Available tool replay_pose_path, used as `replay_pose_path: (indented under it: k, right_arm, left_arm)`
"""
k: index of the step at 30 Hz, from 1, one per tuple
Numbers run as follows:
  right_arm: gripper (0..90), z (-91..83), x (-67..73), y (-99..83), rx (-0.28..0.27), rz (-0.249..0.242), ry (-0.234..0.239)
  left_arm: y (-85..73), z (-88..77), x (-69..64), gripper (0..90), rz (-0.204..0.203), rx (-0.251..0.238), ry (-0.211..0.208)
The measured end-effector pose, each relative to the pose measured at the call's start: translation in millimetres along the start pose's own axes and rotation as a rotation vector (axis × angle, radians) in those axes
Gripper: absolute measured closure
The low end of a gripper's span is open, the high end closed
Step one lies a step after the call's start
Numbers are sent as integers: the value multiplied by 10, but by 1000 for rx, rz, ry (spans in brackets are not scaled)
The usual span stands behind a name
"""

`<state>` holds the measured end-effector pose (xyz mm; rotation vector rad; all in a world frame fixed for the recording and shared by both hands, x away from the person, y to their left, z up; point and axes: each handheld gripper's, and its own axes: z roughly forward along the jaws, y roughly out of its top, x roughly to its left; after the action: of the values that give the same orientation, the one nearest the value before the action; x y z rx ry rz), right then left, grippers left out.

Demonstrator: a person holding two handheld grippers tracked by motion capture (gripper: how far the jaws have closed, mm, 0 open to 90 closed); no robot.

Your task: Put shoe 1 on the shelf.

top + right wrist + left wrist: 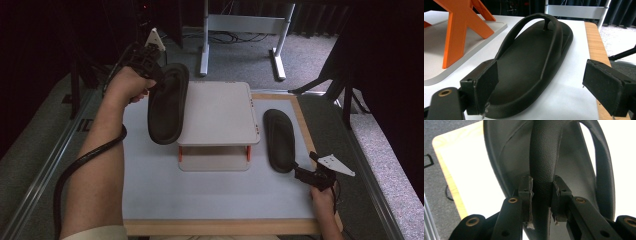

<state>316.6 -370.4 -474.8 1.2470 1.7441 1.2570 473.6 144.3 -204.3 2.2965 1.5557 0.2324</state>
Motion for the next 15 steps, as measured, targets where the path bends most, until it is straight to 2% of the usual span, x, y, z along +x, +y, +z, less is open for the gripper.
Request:
replay_pose_path:
  k: [4,8,11,15]
  right_arm:
    - [124,0,1,-1,-1,-3,-1]
    - [124,-3,-3,-1,-3,1,0]
    - [124,-2,-2,-1,-2,1,1]
    - [124,-3,-3,-1,-3,-1,3]
  left_arm:
    - [91,48,-194,733,10,7,-6]
    - [169,139,-326,733,-5,19,-13]
    - [220,213,-430,732,2,26,-13]
    - [273,292,-574,733,23,27,10]
